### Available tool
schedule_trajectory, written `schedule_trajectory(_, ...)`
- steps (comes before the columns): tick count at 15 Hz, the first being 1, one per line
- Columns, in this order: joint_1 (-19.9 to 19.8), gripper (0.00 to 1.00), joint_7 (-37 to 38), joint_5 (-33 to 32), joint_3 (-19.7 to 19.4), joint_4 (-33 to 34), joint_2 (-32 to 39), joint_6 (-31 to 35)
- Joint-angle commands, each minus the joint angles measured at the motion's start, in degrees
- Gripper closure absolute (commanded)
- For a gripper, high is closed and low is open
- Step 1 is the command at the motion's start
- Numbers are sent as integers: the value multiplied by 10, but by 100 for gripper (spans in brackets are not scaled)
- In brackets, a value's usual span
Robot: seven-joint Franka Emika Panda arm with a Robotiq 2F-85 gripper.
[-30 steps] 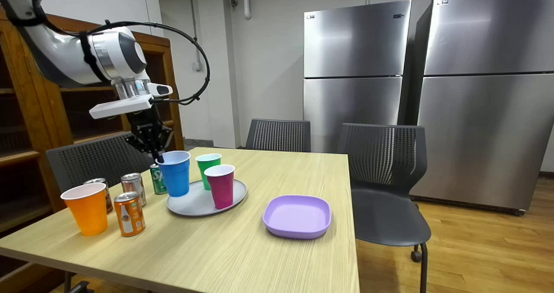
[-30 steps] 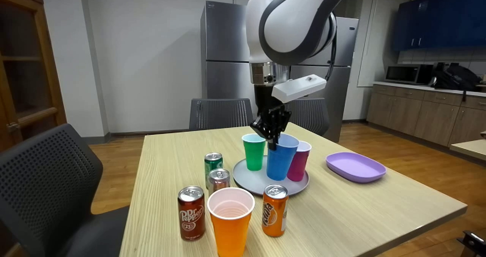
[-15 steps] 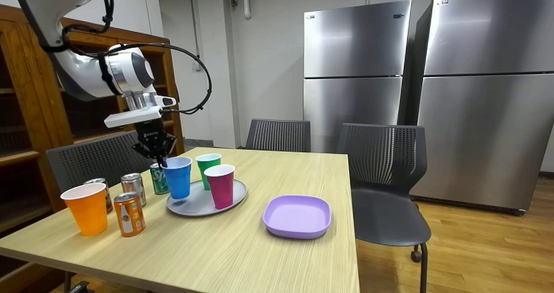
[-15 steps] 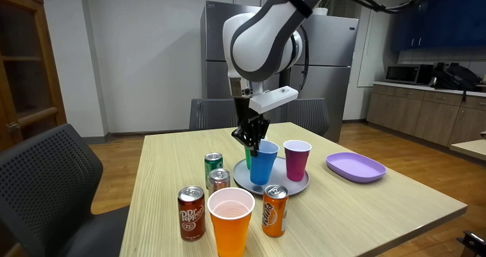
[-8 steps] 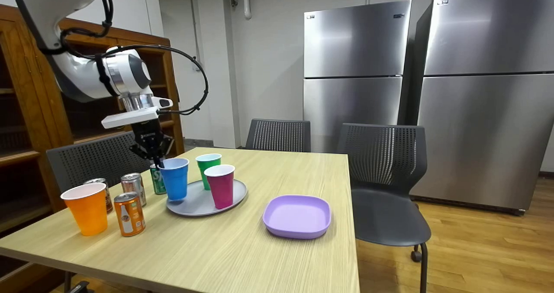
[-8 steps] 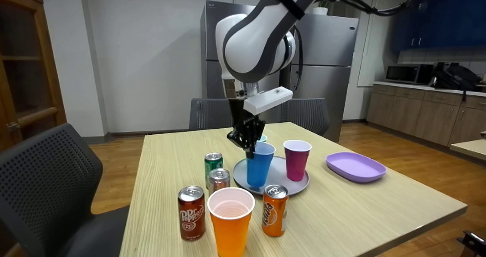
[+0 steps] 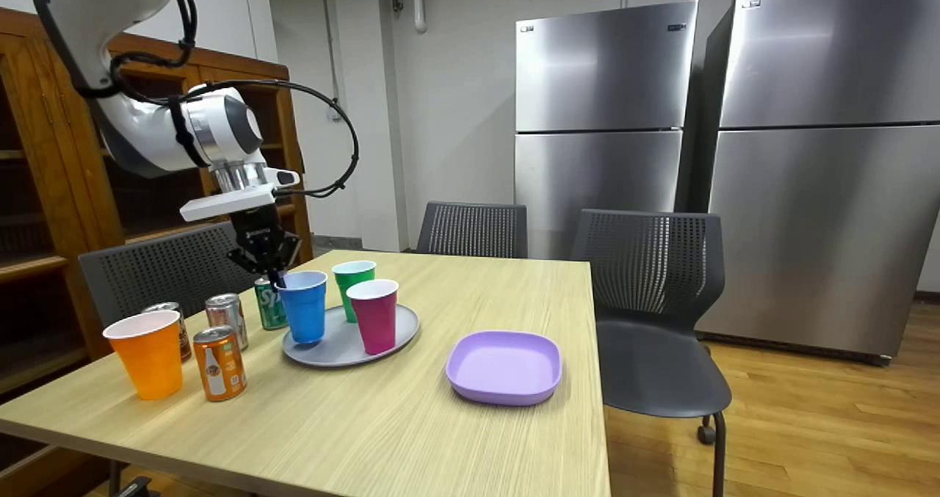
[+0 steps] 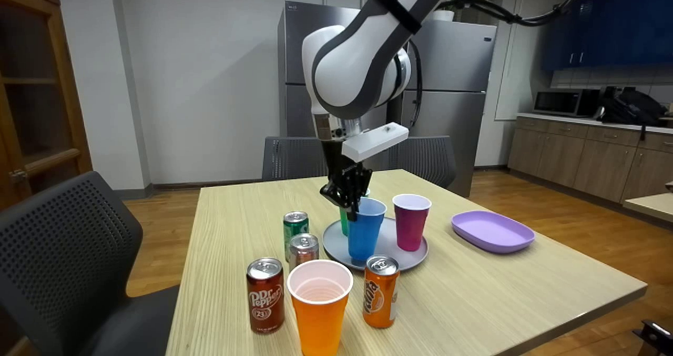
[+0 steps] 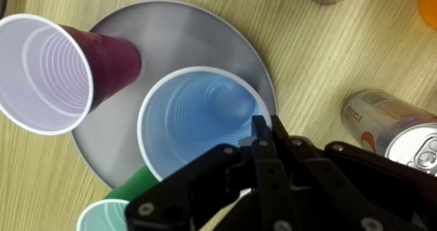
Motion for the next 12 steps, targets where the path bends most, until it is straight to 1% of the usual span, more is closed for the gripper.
schedule_trajectory(1,-5,99,-13,-8,-9,25,18,-15)
schedule_trajectory(7,-7,99,-19,-6,-18,38,35,-16)
schedule_trajectory(12,-6,99,-18,-5,-19,36,32,-14)
